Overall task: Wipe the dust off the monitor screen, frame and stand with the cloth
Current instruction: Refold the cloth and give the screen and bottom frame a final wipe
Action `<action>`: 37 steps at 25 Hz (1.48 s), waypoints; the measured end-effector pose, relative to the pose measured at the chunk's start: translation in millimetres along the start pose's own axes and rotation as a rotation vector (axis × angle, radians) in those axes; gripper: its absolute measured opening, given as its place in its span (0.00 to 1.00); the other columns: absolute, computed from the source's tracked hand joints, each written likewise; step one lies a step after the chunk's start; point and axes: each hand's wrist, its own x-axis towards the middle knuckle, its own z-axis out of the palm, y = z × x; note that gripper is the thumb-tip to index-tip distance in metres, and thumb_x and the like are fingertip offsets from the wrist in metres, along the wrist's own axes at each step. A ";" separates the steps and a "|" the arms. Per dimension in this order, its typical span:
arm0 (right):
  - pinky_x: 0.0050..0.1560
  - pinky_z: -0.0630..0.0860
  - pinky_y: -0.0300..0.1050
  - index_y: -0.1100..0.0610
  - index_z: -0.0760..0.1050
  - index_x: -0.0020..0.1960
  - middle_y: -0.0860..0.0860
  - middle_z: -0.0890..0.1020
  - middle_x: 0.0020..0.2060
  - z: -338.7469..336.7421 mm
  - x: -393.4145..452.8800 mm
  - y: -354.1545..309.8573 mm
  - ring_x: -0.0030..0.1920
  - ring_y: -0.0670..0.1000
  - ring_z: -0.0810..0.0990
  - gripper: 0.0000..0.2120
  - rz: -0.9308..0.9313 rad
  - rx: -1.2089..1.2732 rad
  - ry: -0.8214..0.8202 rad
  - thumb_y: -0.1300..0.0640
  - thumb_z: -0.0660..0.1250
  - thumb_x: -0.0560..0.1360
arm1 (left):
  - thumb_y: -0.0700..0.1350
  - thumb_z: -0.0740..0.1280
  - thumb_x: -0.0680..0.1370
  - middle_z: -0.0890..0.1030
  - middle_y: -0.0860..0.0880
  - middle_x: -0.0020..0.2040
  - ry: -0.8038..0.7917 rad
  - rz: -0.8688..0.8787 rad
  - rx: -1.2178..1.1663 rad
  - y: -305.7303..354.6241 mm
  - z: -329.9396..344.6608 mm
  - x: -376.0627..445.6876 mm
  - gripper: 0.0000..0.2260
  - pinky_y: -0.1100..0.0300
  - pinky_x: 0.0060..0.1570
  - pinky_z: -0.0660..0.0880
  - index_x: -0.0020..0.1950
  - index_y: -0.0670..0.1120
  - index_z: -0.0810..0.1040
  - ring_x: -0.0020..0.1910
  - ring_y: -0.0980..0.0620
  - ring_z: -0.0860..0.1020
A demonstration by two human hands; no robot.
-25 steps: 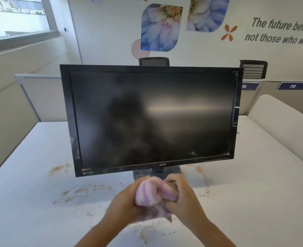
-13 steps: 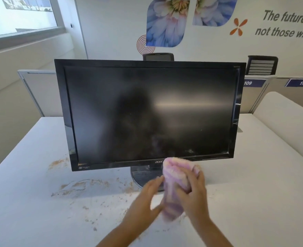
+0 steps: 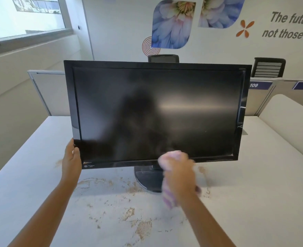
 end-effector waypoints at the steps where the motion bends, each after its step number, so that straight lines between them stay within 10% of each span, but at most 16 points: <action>1: 0.58 0.71 0.54 0.43 0.72 0.55 0.51 0.72 0.58 14.3 -15.9 -16.8 0.58 0.58 0.71 0.12 -0.273 -0.064 -0.173 0.50 0.63 0.72 | 0.44 0.47 0.82 0.66 0.41 0.70 -0.002 -0.017 -0.021 -2.1 1.7 -1.5 0.18 0.44 0.70 0.60 0.72 0.45 0.60 0.69 0.41 0.64; 4: 0.55 0.70 0.53 0.40 0.68 0.67 0.49 0.67 0.64 20.7 -34.1 -13.1 0.61 0.56 0.67 0.22 -0.552 -0.065 -0.086 0.52 0.65 0.74 | 0.46 0.47 0.82 0.67 0.42 0.70 0.004 -0.049 -0.042 -11.1 -0.8 -1.3 0.18 0.44 0.69 0.61 0.71 0.46 0.62 0.68 0.41 0.65; 8: 0.53 0.74 0.51 0.52 0.69 0.67 0.54 0.69 0.65 -27.7 15.1 42.3 0.60 0.56 0.70 0.20 0.046 0.042 0.424 0.50 0.65 0.76 | 0.48 0.47 0.82 0.68 0.42 0.70 -0.075 -0.057 0.002 -24.5 -9.2 4.3 0.18 0.44 0.70 0.61 0.71 0.45 0.63 0.68 0.41 0.66; 11: 0.51 0.74 0.52 0.58 0.69 0.65 0.59 0.70 0.62 -30.6 30.1 35.9 0.57 0.59 0.70 0.20 0.235 0.061 0.477 0.53 0.66 0.76 | 0.47 0.48 0.82 0.70 0.43 0.69 -0.110 -0.060 -0.034 -26.3 -12.4 3.4 0.18 0.45 0.69 0.62 0.71 0.46 0.64 0.68 0.42 0.67; 18: 0.60 0.71 0.50 0.47 0.69 0.64 0.49 0.73 0.59 83.5 -30.3 -86.8 0.55 0.52 0.71 0.19 -0.275 -0.275 -0.041 0.41 0.62 0.76 | 0.49 0.47 0.82 0.68 0.47 0.70 -0.159 -0.068 -0.071 -18.7 -18.0 -0.2 0.18 0.49 0.68 0.61 0.71 0.51 0.64 0.69 0.45 0.66; 22: 0.53 0.70 0.44 0.48 0.68 0.66 0.51 0.73 0.61 88.1 -35.6 -92.2 0.54 0.51 0.71 0.20 -0.535 -0.359 0.142 0.46 0.65 0.76 | 0.49 0.50 0.82 0.72 0.44 0.67 -0.192 -0.073 -0.059 -21.5 -26.7 3.1 0.18 0.47 0.67 0.65 0.69 0.48 0.67 0.66 0.44 0.70; 30: 0.46 0.67 0.38 0.45 0.68 0.65 0.50 0.71 0.59 6.9 15.7 40.3 0.52 0.50 0.70 0.18 -0.111 -0.711 0.224 0.44 0.63 0.76 | 0.47 0.52 0.81 0.68 0.45 0.71 -0.264 -0.017 -0.007 -31.4 -28.3 6.0 0.18 0.45 0.68 0.63 0.72 0.49 0.63 0.69 0.42 0.67; 37: 0.58 0.70 0.60 0.61 0.70 0.62 0.62 0.68 0.56 -98.0 42.4 153.4 0.57 0.65 0.68 0.18 0.519 -0.195 0.368 0.53 0.62 0.76 | 0.48 0.55 0.79 0.75 0.44 0.64 0.001 0.105 0.146 -39.4 -21.3 -58.5 0.15 0.47 0.61 0.69 0.62 0.48 0.74 0.62 0.44 0.73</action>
